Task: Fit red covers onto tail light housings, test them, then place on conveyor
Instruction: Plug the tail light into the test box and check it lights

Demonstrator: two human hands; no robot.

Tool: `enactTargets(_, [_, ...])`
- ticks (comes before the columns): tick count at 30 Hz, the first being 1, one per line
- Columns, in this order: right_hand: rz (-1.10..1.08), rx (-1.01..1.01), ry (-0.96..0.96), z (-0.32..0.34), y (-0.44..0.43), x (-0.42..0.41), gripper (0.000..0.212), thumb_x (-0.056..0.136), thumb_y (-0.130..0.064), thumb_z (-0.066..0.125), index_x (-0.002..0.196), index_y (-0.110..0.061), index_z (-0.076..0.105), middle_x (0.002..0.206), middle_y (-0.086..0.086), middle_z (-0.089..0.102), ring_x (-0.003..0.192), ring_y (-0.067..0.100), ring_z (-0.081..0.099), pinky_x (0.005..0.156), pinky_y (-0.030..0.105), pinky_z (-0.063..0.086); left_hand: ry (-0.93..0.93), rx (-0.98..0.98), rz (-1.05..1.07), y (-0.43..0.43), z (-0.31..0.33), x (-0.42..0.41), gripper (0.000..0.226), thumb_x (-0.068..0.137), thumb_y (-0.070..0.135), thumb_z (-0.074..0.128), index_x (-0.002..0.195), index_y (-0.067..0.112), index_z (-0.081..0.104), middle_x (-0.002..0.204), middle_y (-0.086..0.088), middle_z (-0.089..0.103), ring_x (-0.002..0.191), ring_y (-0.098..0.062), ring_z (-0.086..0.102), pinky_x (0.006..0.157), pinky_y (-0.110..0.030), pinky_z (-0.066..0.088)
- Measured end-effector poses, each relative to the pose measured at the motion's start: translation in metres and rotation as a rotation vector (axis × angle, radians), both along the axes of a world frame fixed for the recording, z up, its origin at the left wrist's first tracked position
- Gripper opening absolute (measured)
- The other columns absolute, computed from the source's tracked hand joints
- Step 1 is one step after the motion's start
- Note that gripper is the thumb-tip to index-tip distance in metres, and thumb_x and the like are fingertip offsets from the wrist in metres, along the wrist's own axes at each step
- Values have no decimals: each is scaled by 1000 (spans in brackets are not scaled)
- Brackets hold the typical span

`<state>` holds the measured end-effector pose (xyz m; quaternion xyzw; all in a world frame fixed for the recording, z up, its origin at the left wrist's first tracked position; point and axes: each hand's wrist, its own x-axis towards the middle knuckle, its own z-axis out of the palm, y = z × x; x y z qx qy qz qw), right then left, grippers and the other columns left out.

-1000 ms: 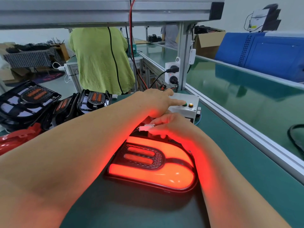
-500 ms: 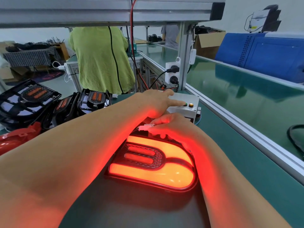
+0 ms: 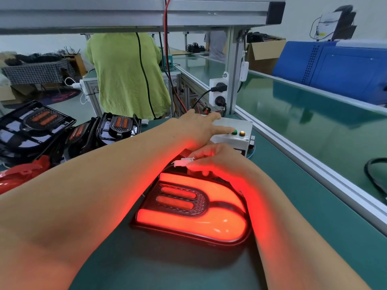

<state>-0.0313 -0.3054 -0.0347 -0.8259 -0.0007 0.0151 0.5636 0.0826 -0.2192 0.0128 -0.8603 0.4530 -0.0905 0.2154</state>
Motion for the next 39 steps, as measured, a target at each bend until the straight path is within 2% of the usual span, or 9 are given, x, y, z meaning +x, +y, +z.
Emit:
enactTargets(5, [-28, -56, 17, 0, 0, 2, 14, 73, -33, 84, 86, -32, 79, 53, -12, 63, 45, -1, 46, 51, 22, 33, -28, 26, 3, 0, -1, -5, 65, 103, 33, 40, 149, 57, 1, 164, -6, 9, 125, -38, 51, 105, -49, 38])
enactTargets(13, [30, 77, 19, 1, 1, 0, 9, 77, -17, 82, 82, -20, 76, 63, -6, 69, 53, 3, 56, 58, 22, 43, 22, -124, 0, 13, -7, -1, 70, 99, 31, 47, 151, 53, 6, 163, -3, 9, 133, -31, 43, 109, -45, 30])
enactTargets(16, [62, 154, 21, 2, 1, -1, 11, 78, -9, 81, 83, -16, 74, 65, -5, 69, 52, 3, 58, 54, 16, 46, 143, -309, 61, 27, -6, -2, 62, 101, 45, 45, 152, 52, 11, 163, 7, 10, 133, -28, 41, 110, -41, 27])
enactTargets(21, [49, 154, 32, 5, 3, -3, 18, 77, -10, 82, 94, -6, 74, 74, 4, 67, 60, 11, 57, 57, 21, 46, 357, -774, 122, 63, -1, -18, 47, 103, 31, 45, 149, 24, 39, 155, 1, 32, 134, -17, 42, 110, -27, 28])
enactTargets(26, [57, 151, 18, 7, 6, -5, 14, 78, -8, 81, 89, -14, 74, 73, 3, 68, 65, 14, 57, 57, 20, 46, 463, -1107, 244, 104, -13, -45, 24, 101, 35, 48, 118, 36, 64, 116, 19, 62, 99, 7, 53, 80, -3, 31])
enactTargets(29, [65, 160, 13, 10, 8, -8, 14, 79, -9, 80, 90, -14, 74, 80, 8, 67, 70, 19, 57, 57, 21, 45, 532, -1189, 292, 118, -18, -67, 20, 98, 38, 52, 89, 52, 63, 97, 23, 70, 89, 7, 61, 77, -11, 43])
enactTargets(32, [74, 185, 0, 14, 10, -10, 12, 81, -9, 79, 90, -14, 74, 82, 11, 65, 68, 19, 55, 48, 15, 41, 567, -1251, 285, 127, -22, -87, 20, 93, 46, 51, 83, 58, 64, 95, 32, 68, 92, 11, 62, 83, -16, 45])
enactTargets(36, [86, 184, -23, 17, 12, -13, 15, 81, -7, 78, 95, -9, 75, 79, 11, 64, 57, 11, 52, 46, 13, 40, 592, -1218, 284, 131, -33, -99, 37, 86, 57, 42, 84, 28, 65, 85, 11, 66, 81, -6, 58, 91, -38, 50])
enactTargets(39, [98, 152, -50, 18, 13, -15, 16, 81, -7, 79, 96, -11, 76, 73, 2, 65, 53, 3, 53, 47, 12, 41, 612, -1237, 280, 133, -39, -100, 21, 95, 46, 51, 86, 40, 69, 89, 8, 71, 83, -7, 62, 80, -24, 47])
